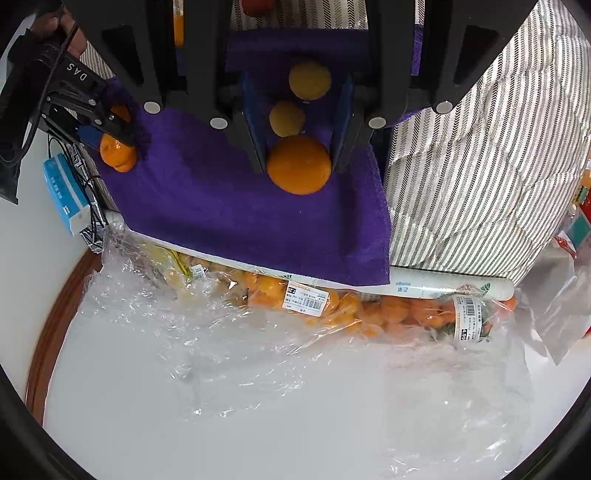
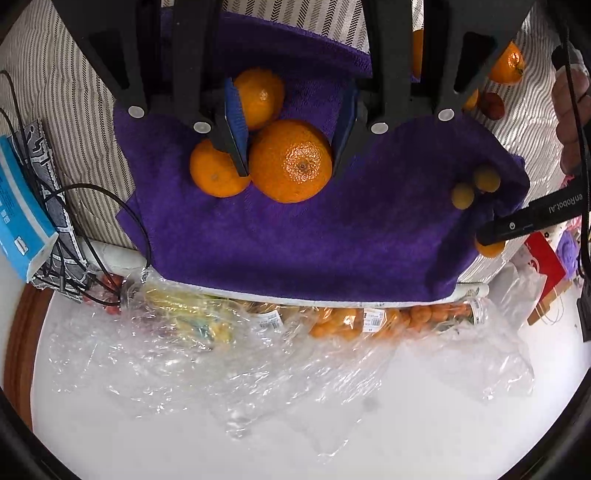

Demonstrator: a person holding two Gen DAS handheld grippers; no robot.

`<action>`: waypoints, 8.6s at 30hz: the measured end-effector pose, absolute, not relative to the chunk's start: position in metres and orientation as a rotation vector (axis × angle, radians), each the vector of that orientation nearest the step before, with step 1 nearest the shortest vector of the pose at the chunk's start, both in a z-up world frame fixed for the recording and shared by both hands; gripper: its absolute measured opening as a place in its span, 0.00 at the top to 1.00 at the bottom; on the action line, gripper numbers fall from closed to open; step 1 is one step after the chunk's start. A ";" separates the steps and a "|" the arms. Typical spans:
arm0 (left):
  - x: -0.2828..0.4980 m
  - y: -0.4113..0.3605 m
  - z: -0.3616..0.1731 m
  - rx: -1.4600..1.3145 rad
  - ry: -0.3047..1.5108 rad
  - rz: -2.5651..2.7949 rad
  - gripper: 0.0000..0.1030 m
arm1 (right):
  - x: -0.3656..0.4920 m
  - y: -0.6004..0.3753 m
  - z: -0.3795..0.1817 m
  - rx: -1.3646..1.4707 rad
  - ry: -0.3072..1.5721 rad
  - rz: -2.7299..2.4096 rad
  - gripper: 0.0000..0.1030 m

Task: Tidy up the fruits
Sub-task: 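Lower both mandarins onto the purple towel and open both tools, then withdraw both tools from the towel toward the remaining fruits, then grasp the oval orange fruit with the right tool while the left tool grasps the red fruit, then lift and carry both held fruits over the purple towel, then lower both fruits onto the purple towel and open both tools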

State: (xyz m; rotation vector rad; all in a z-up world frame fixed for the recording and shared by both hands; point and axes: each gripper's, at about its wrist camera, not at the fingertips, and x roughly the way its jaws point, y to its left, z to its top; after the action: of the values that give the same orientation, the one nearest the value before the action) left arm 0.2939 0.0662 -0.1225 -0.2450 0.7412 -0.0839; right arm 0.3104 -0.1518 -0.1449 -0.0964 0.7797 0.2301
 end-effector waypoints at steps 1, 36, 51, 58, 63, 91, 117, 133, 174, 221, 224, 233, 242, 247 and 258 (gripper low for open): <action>0.294 0.066 -0.122 -0.244 0.742 -0.086 0.68 | 0.311 -0.151 -0.145 -0.099 0.782 0.231 0.59; 0.300 0.045 -0.133 -0.187 0.820 -0.175 0.66 | 0.304 -0.154 -0.138 -0.113 0.734 0.217 0.58; 0.280 0.043 -0.104 -0.172 0.739 -0.167 0.55 | 0.282 -0.157 -0.116 -0.053 0.653 0.197 0.58; 0.263 0.050 -0.087 -0.186 0.729 -0.143 0.55 | 0.246 -0.144 -0.107 -0.064 0.680 0.226 0.58; 0.233 0.064 -0.089 -0.177 0.724 -0.127 0.55 | 0.227 -0.121 -0.122 -0.077 0.725 0.282 0.59; 0.172 0.089 -0.135 -0.228 0.802 -0.150 0.55 | 0.211 -0.114 -0.159 -0.083 0.808 0.300 0.69; 0.230 0.041 -0.154 -0.238 0.950 -0.294 0.77 | 0.200 -0.180 -0.172 -0.098 0.800 0.210 0.69; 0.238 0.042 -0.162 -0.267 0.975 -0.284 0.77 | 0.202 -0.182 -0.174 -0.075 0.808 0.224 0.69; 0.242 0.065 -0.084 -0.255 0.750 -0.236 0.77 | 0.242 -0.156 -0.081 -0.039 0.635 0.245 0.69; 0.297 0.080 -0.122 -0.259 0.780 -0.121 0.77 | 0.309 -0.133 -0.134 -0.085 0.734 0.269 0.69; 0.297 0.079 -0.123 -0.257 0.783 -0.122 0.77 | 0.309 -0.130 -0.137 -0.098 0.744 0.272 0.69; 0.298 0.076 -0.126 -0.249 0.790 -0.124 0.77 | 0.308 -0.127 -0.139 -0.123 0.752 0.280 0.69; 0.300 0.076 -0.129 -0.252 0.800 -0.128 0.77 | 0.306 -0.121 -0.141 -0.157 0.760 0.298 0.69; 0.300 0.075 -0.129 -0.246 0.803 -0.133 0.77 | 0.304 -0.118 -0.143 -0.176 0.765 0.306 0.69; 0.300 0.073 -0.130 -0.238 0.801 -0.139 0.77 | 0.305 -0.117 -0.142 -0.193 0.766 0.305 0.69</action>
State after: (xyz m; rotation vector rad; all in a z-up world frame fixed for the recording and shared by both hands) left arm 0.3000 0.0730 -0.1300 -0.2385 0.8014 -0.1394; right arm 0.3049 -0.1173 -0.1425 -0.1925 0.7657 0.3050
